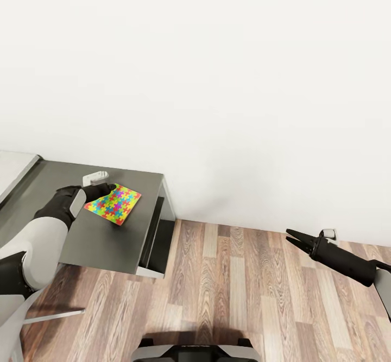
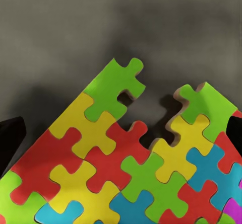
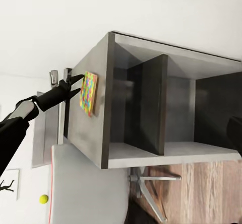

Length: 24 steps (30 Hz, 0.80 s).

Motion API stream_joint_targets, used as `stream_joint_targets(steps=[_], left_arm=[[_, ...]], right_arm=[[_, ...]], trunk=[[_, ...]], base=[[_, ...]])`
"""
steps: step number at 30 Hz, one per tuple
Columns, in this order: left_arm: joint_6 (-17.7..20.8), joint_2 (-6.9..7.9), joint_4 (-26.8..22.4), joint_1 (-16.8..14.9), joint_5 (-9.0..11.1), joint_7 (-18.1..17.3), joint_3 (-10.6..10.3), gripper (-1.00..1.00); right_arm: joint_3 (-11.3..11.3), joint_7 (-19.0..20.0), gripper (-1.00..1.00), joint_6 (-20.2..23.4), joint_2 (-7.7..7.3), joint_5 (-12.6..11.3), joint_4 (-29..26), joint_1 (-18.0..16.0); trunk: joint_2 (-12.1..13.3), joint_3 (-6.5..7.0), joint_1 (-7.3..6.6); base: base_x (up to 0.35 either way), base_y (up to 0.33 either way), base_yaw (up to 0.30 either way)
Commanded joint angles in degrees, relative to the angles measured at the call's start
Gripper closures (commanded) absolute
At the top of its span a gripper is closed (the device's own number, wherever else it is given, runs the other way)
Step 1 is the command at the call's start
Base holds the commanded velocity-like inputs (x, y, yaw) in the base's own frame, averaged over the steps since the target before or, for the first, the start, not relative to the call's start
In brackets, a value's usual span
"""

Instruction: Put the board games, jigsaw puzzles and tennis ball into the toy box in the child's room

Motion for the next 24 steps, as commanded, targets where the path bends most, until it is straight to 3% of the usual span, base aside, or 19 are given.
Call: stream_joint_targets(steps=[1,7,13,24], left_arm=[[0.4,-0.06,0.1,0.0,-0.3,-0.4,0.3,-1.00],[0.5,0.18,0.1,0.0,-0.3,-0.8,0.4,-1.00],[1.2,0.46,0.1,0.0,-0.3,-8.7,0.3,-1.00],[1.5,0.64,0.1,0.0,-0.4,-10.7,0.3,-1.00]], right_arm=[[0.0,0.2,-1.00,0.2,-0.01,0.0,0.0,0.0],[0.0,0.2,-1.00,0.2,-0.01,0.1,0.0,0.0],[0.0,0.2,-1.00,0.2,-0.01,0.0,0.0,0.0],[0.0,0.2,-1.00,0.2,0.00,0.0,0.0,0.0]], trunk=[[-0.1,-0.09,0.04],[-0.1,-0.09,0.04],[-0.1,-0.08,0.04],[-0.1,0.21,0.04]], base=[[0.000,0.000,0.000],[0.000,0.000,0.000],[0.000,0.000,-0.002],[0.000,0.000,-0.097]])
